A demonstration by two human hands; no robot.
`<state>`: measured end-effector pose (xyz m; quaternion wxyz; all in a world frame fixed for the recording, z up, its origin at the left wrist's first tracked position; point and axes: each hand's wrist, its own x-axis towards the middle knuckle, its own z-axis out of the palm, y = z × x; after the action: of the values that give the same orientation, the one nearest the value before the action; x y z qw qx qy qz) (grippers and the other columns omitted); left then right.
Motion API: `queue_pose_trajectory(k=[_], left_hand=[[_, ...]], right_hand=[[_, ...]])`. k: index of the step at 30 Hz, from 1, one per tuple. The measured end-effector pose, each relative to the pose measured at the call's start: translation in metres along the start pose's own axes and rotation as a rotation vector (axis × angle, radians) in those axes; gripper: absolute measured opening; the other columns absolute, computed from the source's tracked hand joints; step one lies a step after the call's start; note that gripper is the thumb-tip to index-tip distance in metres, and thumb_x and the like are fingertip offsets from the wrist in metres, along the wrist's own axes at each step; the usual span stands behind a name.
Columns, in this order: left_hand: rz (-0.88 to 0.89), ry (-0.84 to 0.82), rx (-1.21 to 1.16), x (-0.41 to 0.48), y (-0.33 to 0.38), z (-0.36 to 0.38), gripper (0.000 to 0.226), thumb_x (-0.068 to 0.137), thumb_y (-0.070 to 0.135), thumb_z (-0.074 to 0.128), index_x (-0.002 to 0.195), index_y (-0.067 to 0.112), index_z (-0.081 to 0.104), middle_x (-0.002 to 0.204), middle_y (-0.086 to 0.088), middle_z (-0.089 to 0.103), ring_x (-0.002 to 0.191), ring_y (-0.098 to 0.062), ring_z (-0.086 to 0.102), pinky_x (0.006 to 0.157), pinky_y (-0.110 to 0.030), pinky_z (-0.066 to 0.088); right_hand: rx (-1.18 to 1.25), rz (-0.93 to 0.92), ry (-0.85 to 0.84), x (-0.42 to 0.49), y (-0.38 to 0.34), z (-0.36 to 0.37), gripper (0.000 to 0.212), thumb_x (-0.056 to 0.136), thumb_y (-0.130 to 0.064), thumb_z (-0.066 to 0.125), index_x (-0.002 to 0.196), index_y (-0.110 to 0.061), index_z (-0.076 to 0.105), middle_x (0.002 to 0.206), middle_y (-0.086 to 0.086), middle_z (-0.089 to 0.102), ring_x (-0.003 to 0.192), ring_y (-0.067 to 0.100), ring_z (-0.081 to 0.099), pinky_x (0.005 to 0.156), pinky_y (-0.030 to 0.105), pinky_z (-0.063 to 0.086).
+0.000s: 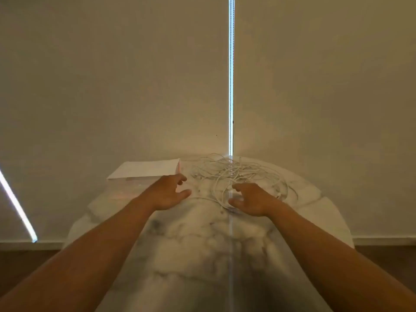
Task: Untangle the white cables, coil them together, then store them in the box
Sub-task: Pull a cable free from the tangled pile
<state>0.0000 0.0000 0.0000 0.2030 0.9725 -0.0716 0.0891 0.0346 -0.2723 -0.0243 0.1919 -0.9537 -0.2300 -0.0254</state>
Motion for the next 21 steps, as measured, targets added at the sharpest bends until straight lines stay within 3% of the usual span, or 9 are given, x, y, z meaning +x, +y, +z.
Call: queue_pose_trajectory(k=[6, 12, 16, 19, 21], left_hand=[[-0.019, -0.033, -0.021, 0.021, -0.018, 0.018, 0.051, 0.089, 0.049, 0.061, 0.132, 0.022, 0.054, 0.128, 0.001, 0.060, 0.110, -0.016, 0.058, 0.097, -0.035, 0.047], [-0.061, -0.011, -0.028, 0.034, -0.045, 0.043, 0.042, 0.090, 0.041, 0.061, 0.128, 0.021, 0.058, 0.125, 0.001, 0.061, 0.110, -0.017, 0.058, 0.095, -0.031, 0.046], [-0.125, 0.030, 0.101, 0.032, -0.055, 0.058, 0.036, 0.092, 0.035, 0.052, 0.124, 0.023, 0.060, 0.125, 0.002, 0.059, 0.113, -0.019, 0.055, 0.097, -0.036, 0.045], [-0.155, 0.076, 0.229, 0.032, -0.060, 0.062, 0.029, 0.091, 0.033, 0.051, 0.114, 0.023, 0.065, 0.116, -0.001, 0.060, 0.105, -0.022, 0.056, 0.093, -0.038, 0.047], [-0.191, 0.093, 0.189, 0.032, -0.062, 0.063, 0.021, 0.089, 0.031, 0.055, 0.103, 0.023, 0.069, 0.108, -0.001, 0.062, 0.098, -0.021, 0.058, 0.090, -0.038, 0.049]], right_hand=[[-0.012, 0.066, 0.022, 0.023, -0.002, 0.027, 0.047, 0.089, -0.041, 0.062, 0.126, -0.011, 0.060, 0.130, 0.009, 0.059, 0.120, 0.026, 0.054, 0.098, 0.033, 0.042], [-0.030, 0.091, 0.067, 0.039, -0.004, 0.046, 0.016, 0.084, -0.031, 0.065, 0.094, -0.019, 0.071, 0.099, 0.001, 0.065, 0.093, 0.020, 0.060, 0.081, 0.033, 0.051], [-0.022, 0.063, 0.098, 0.042, -0.003, 0.051, 0.010, 0.085, -0.025, 0.065, 0.085, -0.018, 0.072, 0.085, -0.003, 0.063, 0.084, 0.018, 0.061, 0.074, 0.032, 0.052], [-0.015, 0.059, 0.139, 0.043, -0.002, 0.054, 0.010, 0.085, -0.026, 0.064, 0.082, -0.021, 0.072, 0.085, -0.004, 0.063, 0.081, 0.017, 0.061, 0.069, 0.029, 0.049], [-0.001, 0.056, 0.148, 0.043, -0.002, 0.055, 0.009, 0.085, -0.029, 0.065, 0.082, -0.022, 0.071, 0.087, -0.004, 0.062, 0.081, 0.016, 0.060, 0.068, 0.028, 0.047]])
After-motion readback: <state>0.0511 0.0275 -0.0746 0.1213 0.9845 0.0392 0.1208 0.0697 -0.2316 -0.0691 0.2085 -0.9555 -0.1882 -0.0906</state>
